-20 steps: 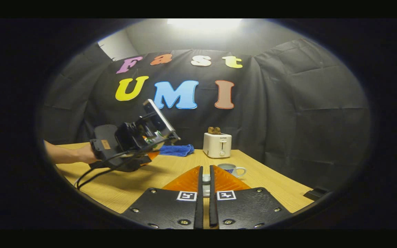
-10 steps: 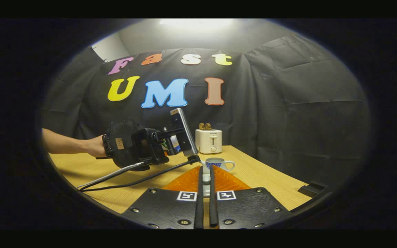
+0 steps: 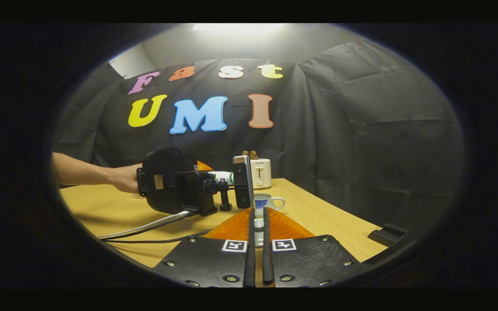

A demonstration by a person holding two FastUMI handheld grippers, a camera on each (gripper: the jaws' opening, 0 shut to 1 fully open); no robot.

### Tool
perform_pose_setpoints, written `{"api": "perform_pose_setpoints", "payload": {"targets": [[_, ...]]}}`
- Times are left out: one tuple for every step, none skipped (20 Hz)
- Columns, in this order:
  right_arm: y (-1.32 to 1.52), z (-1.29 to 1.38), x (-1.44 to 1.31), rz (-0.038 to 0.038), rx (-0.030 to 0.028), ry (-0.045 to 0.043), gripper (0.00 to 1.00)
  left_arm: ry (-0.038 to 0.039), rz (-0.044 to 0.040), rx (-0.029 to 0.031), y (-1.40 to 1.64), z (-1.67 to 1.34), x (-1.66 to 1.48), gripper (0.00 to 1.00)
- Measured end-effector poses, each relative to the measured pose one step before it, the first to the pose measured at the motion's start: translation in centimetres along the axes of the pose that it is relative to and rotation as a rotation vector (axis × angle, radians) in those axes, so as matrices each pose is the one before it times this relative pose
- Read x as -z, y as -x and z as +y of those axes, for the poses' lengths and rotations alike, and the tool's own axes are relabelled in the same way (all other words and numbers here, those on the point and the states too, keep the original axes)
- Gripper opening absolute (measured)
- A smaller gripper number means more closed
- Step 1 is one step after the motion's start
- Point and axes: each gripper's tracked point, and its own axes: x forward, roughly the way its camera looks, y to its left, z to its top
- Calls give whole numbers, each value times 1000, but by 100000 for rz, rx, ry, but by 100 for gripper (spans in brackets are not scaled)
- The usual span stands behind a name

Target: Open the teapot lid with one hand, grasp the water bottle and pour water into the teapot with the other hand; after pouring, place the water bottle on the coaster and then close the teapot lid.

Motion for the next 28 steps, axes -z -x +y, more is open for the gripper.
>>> {"api": "perform_pose_setpoints", "payload": {"targets": [[-61, -170, 142, 532, 11, -536, 7, -1561, 340, 700, -203, -166, -150, 81], [-3, -92, 59, 329, -106, -705, 7, -1322, 60, 550, -142, -58, -106, 81], [-30, -140, 25, 269, 134, -361, 7, -1467, -92, 52, -66, 76, -343, 81], [-78, -226, 125, 341, 238, -174, 7, -2010, -29, -29, 89, 145, -273, 81], [-73, -112, 87, 544, -35, -421, 7, -2779, 632, -223, 85, 2, -197, 81], [37, -43, 132, 482, -172, -617, 7, -3228, 583, -98, 256, 74, -28, 80], [30, -104, -2, 174, -18, -505, 6, -2739, 532, 36, 268, -41, -296, 81], [12, -74, -98, -163, 141, -179, 7, -1819, 158, 447, 121, 73, -104, 81], [-42, -105, -120, -169, 229, 85, 7, -1029, 99, 418, -14, -26, -67, 81], [23, -150, 93, 15, 227, -29, 7, -997, -99, 249, -192, 185, -56, 81], [17, -78, -15, 298, 7, -400, 7, -1438, 281, -211, -35, 105, -222, 75], [-68, -117, 158, 357, 45, -603, 7, -2146, 209, -544, 113, 41, -143, 75], [14, -61, -63, 255, 120, -432, 7, -2202, 205, -106, 230, -47, -176, 75], [-6, -100, 82, 129, 181, -56, 7, -1813, 54, 74, 327, 5, -175, 75], [1, 20, -76, -58, 10, 95, 7, -1429, -173, 166, 168, -28, -256, 81], [60, -5, -33, -189, -20, 49, 7, -1243, -162, -49, 139, 139, -218, 81], [45, 8, -91, -117, 0, 147, 7, -1412, 401, 183, 2, -35, -9, 75], [-65, -56, 64, -62, 92, 152, 7, -1256, 204, 85, -46, 111, 54, 75], [-2, -47, -34, 76, 11, -81, 7, -1148, 408, 280, 13, -33, 69, 75], [-18, -24, 34, 144, 23, -291, 7, -1094, 283, -65, 59, 177, 4, 81], [50, -79, 38, 297, 24, -228, 7, -765, 274, -159, 0, 29, 3, 81], [-33, -21, 12, 17, 44, -209, 7, -442, 215, -199, 41, 58, -25, 75], [-22, -53, -121, 17, 31, -227, 7, -280, -68, -149, 29, 12, -38, 75], [57, -34, 22, -84, 81, -104, 7, -107, -44, -234, 4, 87, 4, 75], [2, -70, -78, -163, 174, 15, 7, -345, -131, -8, -27, -9, -104, 75], [46, -52, 17, -65, 60, 50, 7, -290, -32, -342, 28, 116, 64, 75], [-35, 2, -41, -42, 12, 16, 7, -353, -6, 64, -9, -35, -6, 75], [54, 9, 55, 44, -29, -29, 7, -495, 260, 48, 26, 54, 53, 75]]}}
